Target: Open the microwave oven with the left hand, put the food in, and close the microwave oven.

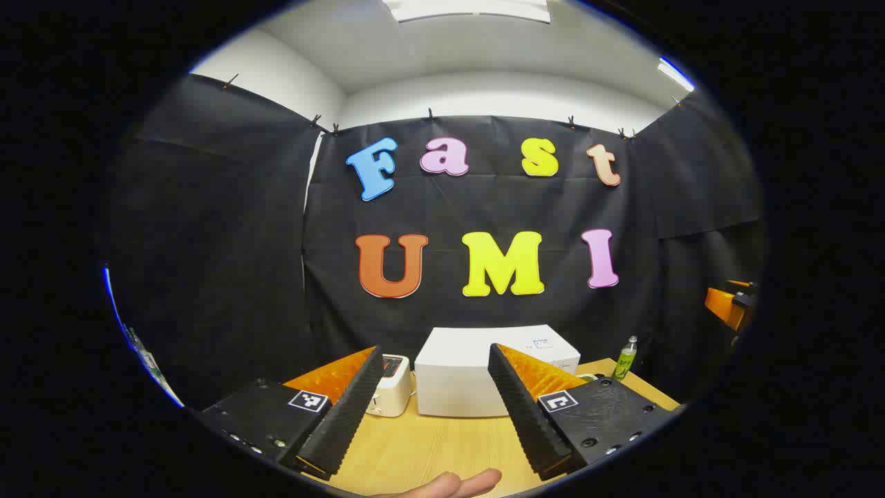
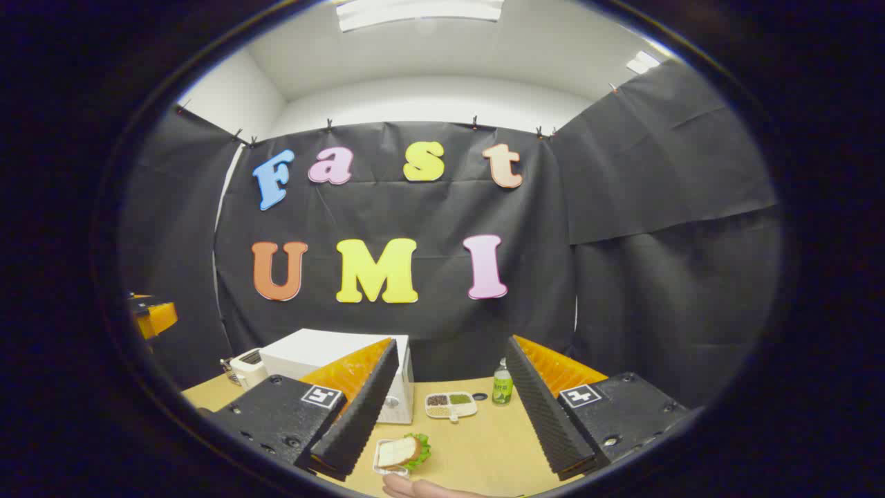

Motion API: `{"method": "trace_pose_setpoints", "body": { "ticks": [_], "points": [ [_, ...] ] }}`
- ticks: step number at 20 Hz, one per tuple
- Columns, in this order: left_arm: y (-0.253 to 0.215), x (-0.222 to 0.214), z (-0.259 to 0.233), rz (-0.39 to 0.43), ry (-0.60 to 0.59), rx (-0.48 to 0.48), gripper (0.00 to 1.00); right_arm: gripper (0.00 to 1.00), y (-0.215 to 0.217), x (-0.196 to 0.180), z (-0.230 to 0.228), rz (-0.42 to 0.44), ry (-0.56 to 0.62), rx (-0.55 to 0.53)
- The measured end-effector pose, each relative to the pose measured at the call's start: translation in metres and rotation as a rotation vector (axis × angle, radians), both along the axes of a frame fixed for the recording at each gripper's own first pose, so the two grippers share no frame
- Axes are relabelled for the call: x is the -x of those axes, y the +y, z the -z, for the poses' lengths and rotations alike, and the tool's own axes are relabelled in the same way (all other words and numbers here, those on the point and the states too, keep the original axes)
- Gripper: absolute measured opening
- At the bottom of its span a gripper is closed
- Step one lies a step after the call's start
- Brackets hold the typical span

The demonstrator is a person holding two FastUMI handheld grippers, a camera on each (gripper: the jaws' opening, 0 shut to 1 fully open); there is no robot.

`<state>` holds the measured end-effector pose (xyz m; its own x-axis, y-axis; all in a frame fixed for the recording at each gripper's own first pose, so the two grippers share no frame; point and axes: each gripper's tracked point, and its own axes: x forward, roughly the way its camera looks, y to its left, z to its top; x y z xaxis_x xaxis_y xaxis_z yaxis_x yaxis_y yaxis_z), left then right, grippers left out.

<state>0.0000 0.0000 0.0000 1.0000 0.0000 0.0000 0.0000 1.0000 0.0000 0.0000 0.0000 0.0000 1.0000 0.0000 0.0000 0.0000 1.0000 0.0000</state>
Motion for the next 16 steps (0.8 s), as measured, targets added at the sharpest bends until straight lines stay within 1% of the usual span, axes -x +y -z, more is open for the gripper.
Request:
{"method": "trace_pose_setpoints", "body": {
  "ticks": [2,4,5,6,7,8,9,10,11,12,13,14,15,16],
  "points": [
    [0.000,-0.001,0.002,0.020,0.011,0.019,0.94,0.99,-0.006,-0.005,0.001,0.002,0.009,0.006],
    [0.004,-0.004,0.001,0.015,0.012,0.021,0.94,0.99,-0.015,-0.008,0.000,0.016,0.010,0.023],
    [0.005,-0.006,0.000,0.010,0.012,0.019,0.83,0.92,-0.018,-0.009,-0.001,0.020,0.007,0.028],
    [0.004,-0.008,-0.001,0.010,0.012,0.019,0.84,0.99,-0.020,-0.009,-0.004,0.021,0.001,0.031],
    [0.004,-0.009,-0.003,0.010,0.010,0.020,0.84,0.92,-0.022,-0.010,-0.004,0.021,-0.002,0.033],
    [0.004,-0.011,-0.003,0.012,0.010,0.019,0.84,0.99,-0.024,-0.009,-0.006,0.020,-0.003,0.030],
    [0.004,-0.010,-0.003,0.012,0.015,0.019,0.84,0.99,-0.024,-0.008,-0.007,0.017,-0.006,0.026],
    [0.003,-0.010,-0.002,0.014,0.023,0.022,0.84,0.92,-0.025,-0.006,-0.010,0.016,-0.009,0.026],
    [0.003,-0.009,0.001,0.013,0.044,0.026,0.84,0.92,-0.027,-0.005,-0.014,0.016,-0.017,0.026],
    [0.005,-0.005,0.006,0.009,0.072,0.031,0.94,0.99,-0.028,-0.002,-0.018,0.018,-0.029,0.026],
    [0.006,-0.001,0.006,0.008,0.075,0.039,0.84,0.99,-0.028,0.000,-0.020,0.016,-0.038,0.030],
    [0.006,0.001,-0.002,0.004,0.053,0.034,0.94,0.92,-0.030,0.003,-0.021,0.017,-0.045,0.036],
    [0.011,0.004,-0.007,-0.011,0.038,0.023,0.94,0.99,-0.033,0.004,-0.021,0.020,-0.052,0.039],
    [0.018,0.004,-0.007,-0.030,0.027,0.018,0.94,0.92,-0.035,0.005,-0.023,0.021,-0.062,0.034]
  ]
}}
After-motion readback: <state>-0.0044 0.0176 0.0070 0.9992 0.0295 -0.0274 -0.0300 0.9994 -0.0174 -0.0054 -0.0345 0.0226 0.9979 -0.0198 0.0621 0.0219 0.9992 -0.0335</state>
